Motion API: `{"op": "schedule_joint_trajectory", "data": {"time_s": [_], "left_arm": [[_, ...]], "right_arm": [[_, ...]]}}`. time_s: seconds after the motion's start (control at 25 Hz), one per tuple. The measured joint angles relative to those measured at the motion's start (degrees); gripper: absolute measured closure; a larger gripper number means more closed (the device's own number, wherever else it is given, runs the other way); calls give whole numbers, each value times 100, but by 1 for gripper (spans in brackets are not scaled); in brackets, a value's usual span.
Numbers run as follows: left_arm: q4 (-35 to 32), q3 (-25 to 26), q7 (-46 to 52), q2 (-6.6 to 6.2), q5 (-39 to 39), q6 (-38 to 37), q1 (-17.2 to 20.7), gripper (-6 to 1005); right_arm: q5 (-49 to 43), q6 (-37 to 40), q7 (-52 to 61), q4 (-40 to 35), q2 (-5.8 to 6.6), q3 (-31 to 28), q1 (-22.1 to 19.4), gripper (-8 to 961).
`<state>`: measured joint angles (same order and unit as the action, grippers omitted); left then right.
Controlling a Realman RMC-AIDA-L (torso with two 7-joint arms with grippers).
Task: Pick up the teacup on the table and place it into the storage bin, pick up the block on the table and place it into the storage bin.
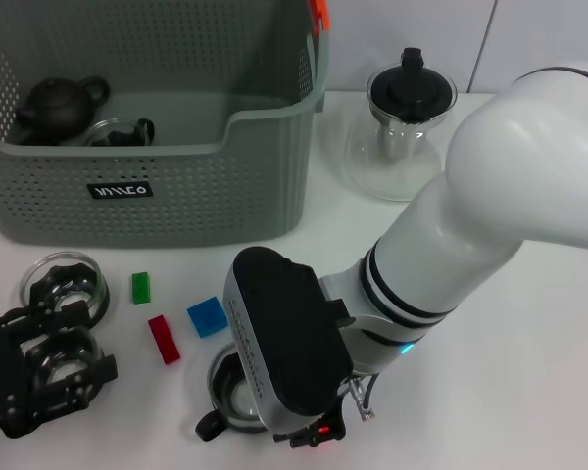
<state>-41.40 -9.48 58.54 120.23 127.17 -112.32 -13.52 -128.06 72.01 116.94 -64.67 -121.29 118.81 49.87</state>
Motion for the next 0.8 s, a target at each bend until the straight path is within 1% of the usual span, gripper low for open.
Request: {"op": "schedule_joint_trajectory", "data": {"time_s": [0.4, 0.56, 0.68, 0.72, 0.8], "left_arm": [[14, 8, -2, 9, 0, 17, 6, 266], [50, 7, -2, 9, -2, 69, -2, 266], [62, 8, -7, 9, -7, 105, -9, 266], [62, 8, -10, 9, -7, 107, -9, 266], [65, 7, -10, 9, -9, 107, -10, 266]], "right_arm": [[12, 14, 16, 3, 24, -106, -1, 709], [50, 47, 19, -36, 39, -257, -32, 821], [133, 256, -5, -250, 69, -743, -127, 904], [149, 355, -40, -365, 76, -1009, -185, 904], [295, 715, -209, -655, 83, -1759, -377, 904]]}}
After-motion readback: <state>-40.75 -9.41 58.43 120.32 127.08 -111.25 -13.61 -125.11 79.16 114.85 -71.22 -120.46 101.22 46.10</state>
